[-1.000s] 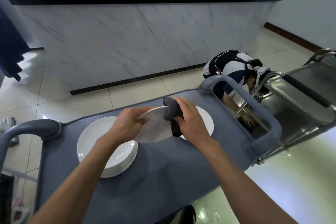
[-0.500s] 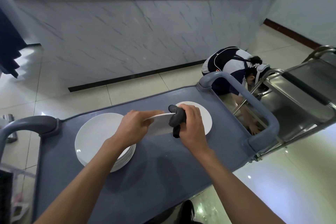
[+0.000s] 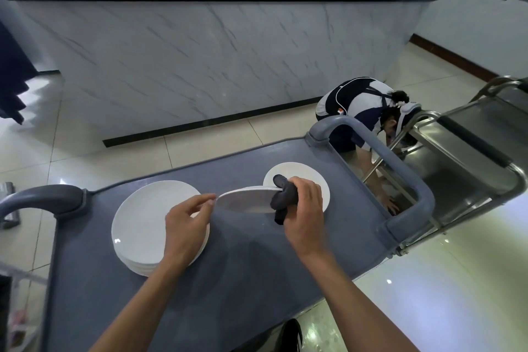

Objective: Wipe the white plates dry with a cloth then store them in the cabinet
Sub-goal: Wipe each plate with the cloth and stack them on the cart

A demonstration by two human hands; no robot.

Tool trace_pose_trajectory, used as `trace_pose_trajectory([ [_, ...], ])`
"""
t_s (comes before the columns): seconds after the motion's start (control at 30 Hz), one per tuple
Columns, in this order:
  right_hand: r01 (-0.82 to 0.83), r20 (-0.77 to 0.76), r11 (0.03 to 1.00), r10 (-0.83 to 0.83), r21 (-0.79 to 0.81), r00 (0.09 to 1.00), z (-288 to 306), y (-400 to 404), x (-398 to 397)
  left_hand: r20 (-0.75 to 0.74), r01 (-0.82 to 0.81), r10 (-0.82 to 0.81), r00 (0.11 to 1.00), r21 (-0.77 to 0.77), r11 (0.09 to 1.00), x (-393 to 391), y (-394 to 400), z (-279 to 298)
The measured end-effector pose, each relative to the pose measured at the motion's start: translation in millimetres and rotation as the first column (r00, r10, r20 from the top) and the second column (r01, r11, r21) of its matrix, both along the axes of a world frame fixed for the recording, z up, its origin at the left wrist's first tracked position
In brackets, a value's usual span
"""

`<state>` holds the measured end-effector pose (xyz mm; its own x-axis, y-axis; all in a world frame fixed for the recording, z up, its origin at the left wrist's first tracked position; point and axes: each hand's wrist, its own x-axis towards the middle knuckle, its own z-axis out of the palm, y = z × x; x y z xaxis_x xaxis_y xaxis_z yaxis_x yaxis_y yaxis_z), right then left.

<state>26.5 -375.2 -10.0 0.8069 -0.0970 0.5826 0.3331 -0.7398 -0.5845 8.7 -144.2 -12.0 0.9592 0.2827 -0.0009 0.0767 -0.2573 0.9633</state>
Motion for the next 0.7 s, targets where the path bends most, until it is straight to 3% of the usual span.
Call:
trace_pose_trajectory([
  [0.1,0.016,0.007,1.0,-0.016,0.005,1.0,0.2,-0.3,2.1,-0.251,-0.11,0.039,0.967,-0.274,0.956,-1.2,-11.1,8.3],
  [0.17,0.005,0.031,1.0,-0.005,-0.005,1.0,0.1,0.5,1.9,-0.42,-0.102,-0.128,0.899,-0.483,0.87,0.3,-21.4,21.7],
  [0.27,-0.006,0.061,0.999,0.008,-0.045,0.998,2.5,4.8,4.5,-0.475,-0.147,-0.289,0.831,-0.69,0.709,9.7,-33.3,38.7],
  [0.43,-0.042,0.074,0.993,0.05,-0.111,0.996,-6.3,9.1,-2.0,-0.493,-0.266,-0.258,0.831,-0.759,0.594,21.8,-43.8,45.6],
  [0.6,-0.099,0.025,0.98,0.105,-0.173,0.994,-12.6,4.1,-13.3,-0.463,-0.369,-0.188,0.866,-0.846,0.384,26.8,-45.1,43.7],
  [0.7,-0.165,-0.037,0.967,0.161,-0.194,0.986,-11.8,-1.0,-16.0,-0.436,-0.356,-0.168,0.884,-0.861,0.363,30.4,-42.6,39.8],
])
